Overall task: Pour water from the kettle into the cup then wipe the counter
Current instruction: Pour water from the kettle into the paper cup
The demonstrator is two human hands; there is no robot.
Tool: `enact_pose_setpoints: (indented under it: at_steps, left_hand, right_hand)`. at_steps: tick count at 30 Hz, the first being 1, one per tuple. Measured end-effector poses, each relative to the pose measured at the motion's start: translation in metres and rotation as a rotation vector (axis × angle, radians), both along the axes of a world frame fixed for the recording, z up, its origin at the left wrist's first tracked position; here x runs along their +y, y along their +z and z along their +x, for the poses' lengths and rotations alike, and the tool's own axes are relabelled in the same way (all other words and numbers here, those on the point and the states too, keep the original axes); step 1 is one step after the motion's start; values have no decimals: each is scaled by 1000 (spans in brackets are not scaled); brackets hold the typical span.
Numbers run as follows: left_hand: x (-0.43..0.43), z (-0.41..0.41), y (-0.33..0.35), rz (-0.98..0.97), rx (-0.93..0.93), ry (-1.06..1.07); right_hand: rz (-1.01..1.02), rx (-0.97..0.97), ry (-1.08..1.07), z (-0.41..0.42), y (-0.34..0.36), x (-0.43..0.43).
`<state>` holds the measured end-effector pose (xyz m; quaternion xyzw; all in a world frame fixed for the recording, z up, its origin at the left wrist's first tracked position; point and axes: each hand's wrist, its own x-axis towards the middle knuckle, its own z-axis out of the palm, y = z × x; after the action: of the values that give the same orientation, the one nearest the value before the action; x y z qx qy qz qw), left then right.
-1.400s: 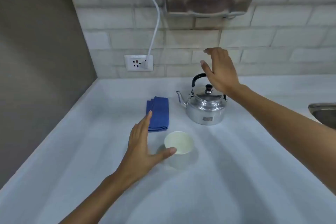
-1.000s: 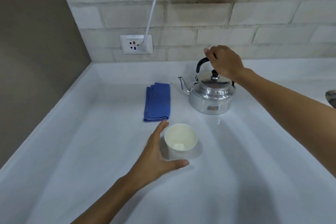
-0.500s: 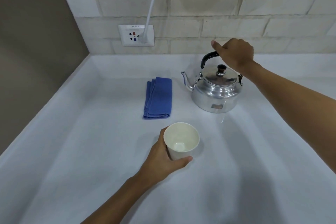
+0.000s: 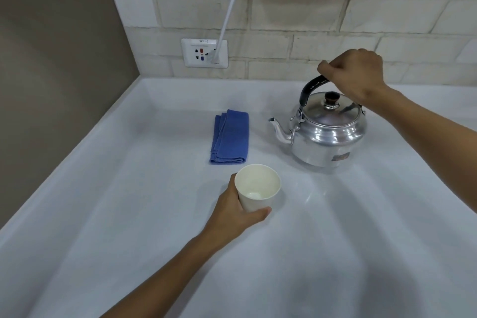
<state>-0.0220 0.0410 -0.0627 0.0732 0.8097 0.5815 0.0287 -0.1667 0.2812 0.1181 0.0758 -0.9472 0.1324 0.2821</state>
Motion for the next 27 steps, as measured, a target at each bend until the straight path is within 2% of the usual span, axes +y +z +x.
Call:
enact_pose_setpoints:
  at_steps: [9, 18, 27]
  left_hand:
    - [3, 2, -3, -1, 29, 28]
    - [2, 3, -6, -14, 52, 39]
    - [2, 3, -7, -14, 61, 40]
  right_hand:
    - [117, 100, 148, 47, 11, -17]
    - [324, 218, 285, 72, 21, -36]
    - [456, 242, 358, 85, 33, -47]
